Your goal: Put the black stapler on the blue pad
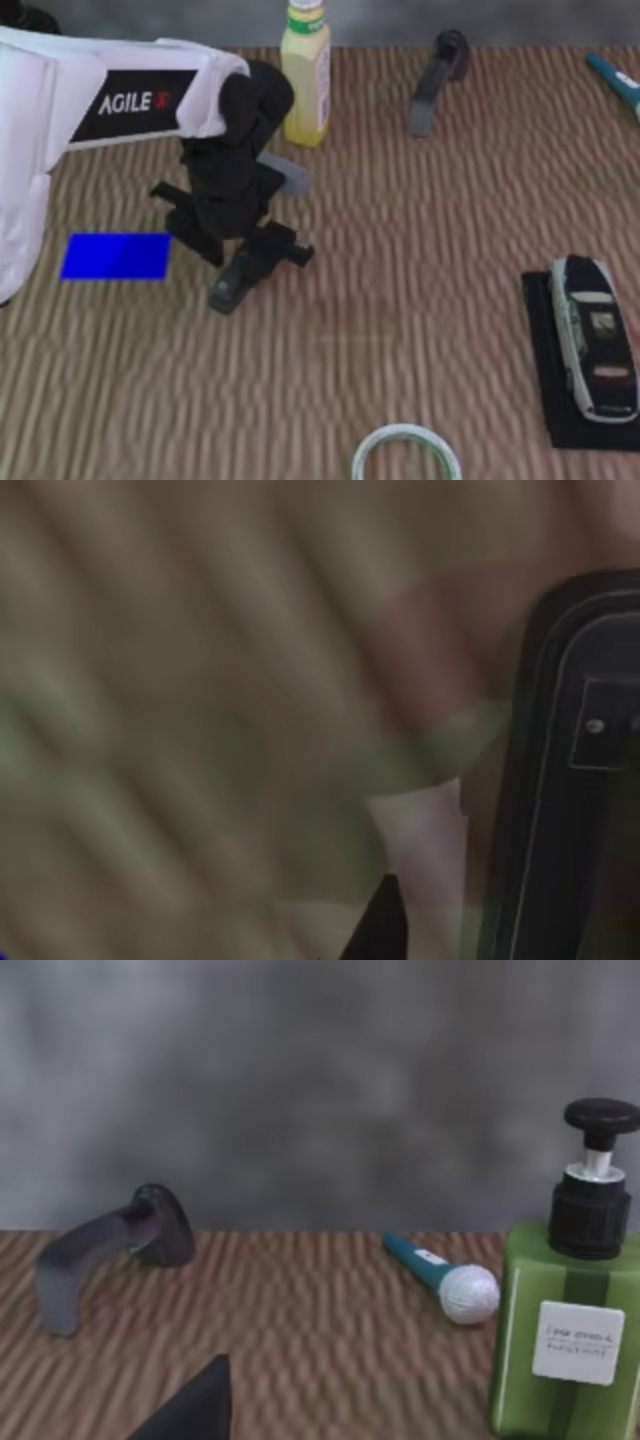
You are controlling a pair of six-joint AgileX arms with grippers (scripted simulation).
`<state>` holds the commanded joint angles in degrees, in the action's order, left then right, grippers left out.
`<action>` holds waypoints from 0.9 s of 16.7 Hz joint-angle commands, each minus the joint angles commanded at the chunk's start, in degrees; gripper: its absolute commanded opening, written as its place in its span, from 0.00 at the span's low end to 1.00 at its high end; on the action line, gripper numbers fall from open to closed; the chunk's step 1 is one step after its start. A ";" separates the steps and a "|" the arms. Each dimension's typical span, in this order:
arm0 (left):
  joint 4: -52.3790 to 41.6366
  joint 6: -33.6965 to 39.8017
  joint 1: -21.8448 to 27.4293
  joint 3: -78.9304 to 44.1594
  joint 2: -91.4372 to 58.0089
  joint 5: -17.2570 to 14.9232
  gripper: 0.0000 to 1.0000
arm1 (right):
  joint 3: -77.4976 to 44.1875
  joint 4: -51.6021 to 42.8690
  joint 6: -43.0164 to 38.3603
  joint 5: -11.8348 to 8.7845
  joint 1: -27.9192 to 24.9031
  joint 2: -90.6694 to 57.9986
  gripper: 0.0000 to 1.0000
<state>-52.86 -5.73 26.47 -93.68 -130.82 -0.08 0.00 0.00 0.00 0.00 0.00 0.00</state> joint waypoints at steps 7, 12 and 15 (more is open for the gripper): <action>0.00 0.00 0.00 0.00 0.00 0.00 0.00 | 0.00 0.00 0.00 0.00 0.00 0.00 1.00; 0.00 0.00 0.00 0.00 0.00 0.00 0.00 | 0.00 0.00 0.00 0.00 0.00 0.00 1.00; -0.97 -0.15 0.02 -0.93 0.25 0.02 0.00 | 0.00 0.00 0.00 0.00 0.00 0.00 1.00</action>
<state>-53.82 -5.88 26.49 -94.61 -130.57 -0.06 0.00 0.00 0.00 0.00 0.00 0.00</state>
